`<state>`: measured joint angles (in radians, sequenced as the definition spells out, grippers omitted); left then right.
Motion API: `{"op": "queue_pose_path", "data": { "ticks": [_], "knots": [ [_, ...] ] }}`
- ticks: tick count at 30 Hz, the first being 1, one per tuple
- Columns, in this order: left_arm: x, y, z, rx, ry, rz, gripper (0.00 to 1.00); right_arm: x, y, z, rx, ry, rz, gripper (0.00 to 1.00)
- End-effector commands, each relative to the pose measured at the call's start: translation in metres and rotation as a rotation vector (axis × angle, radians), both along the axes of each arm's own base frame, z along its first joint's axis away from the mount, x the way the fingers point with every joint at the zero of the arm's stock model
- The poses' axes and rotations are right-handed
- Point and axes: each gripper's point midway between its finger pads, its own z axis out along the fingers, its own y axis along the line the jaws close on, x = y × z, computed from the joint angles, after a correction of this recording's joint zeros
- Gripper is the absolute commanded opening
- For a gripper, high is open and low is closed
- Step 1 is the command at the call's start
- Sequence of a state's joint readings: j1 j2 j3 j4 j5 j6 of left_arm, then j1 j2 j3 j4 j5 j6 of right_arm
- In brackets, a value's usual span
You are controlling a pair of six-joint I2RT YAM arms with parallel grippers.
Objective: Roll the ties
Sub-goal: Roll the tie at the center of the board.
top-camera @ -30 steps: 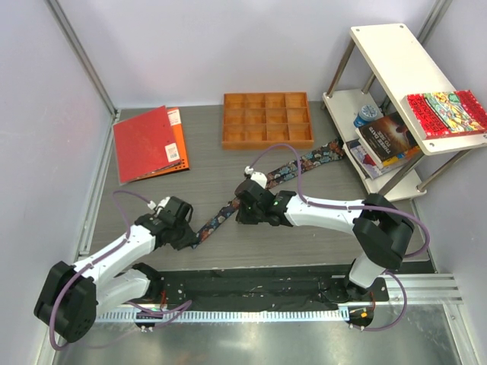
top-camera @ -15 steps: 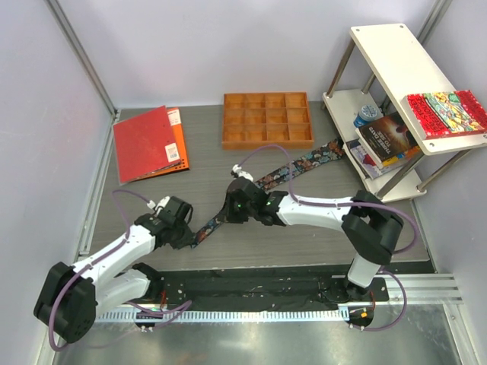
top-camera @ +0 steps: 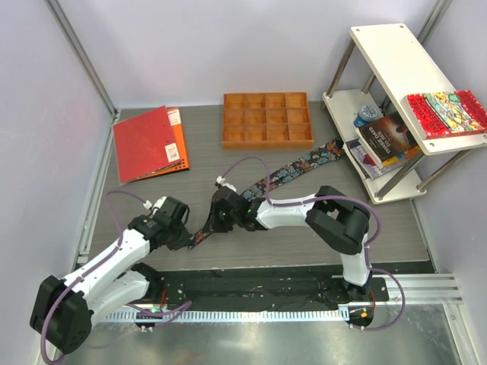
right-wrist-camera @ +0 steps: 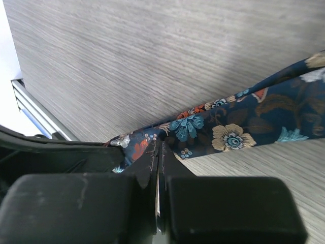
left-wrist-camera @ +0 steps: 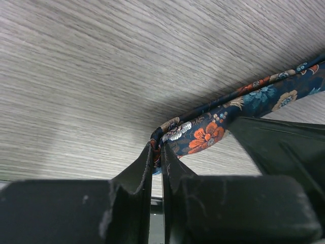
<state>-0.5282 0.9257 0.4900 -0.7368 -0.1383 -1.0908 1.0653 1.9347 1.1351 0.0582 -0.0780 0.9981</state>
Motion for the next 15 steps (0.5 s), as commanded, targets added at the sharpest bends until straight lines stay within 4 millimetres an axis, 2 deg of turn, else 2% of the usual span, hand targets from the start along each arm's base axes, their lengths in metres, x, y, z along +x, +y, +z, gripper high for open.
{"op": "queue_pose_path", "data": {
  "ticks": [1,4,8,13,15],
  "knots": [
    [0.004,-0.001,0.015,-0.003,-0.026,-0.005,0.09,-0.005,0.017,0.004,0.064,-0.004,0.010,0.02],
    [0.003,-0.002,0.019,-0.012,-0.025,-0.007,0.09,-0.007,0.015,-0.011,0.033,0.007,0.009,0.02],
    [0.005,-0.003,0.029,-0.025,-0.044,-0.004,0.08,-0.011,0.014,-0.018,0.017,0.016,0.008,0.02],
    [0.012,-0.006,0.052,-0.039,-0.087,-0.015,0.08,-0.025,0.024,-0.012,0.020,0.013,0.035,0.02],
    [0.011,-0.007,0.055,-0.035,-0.079,-0.023,0.08,-0.030,0.029,-0.008,0.029,0.012,0.041,0.02]
  ]
}}
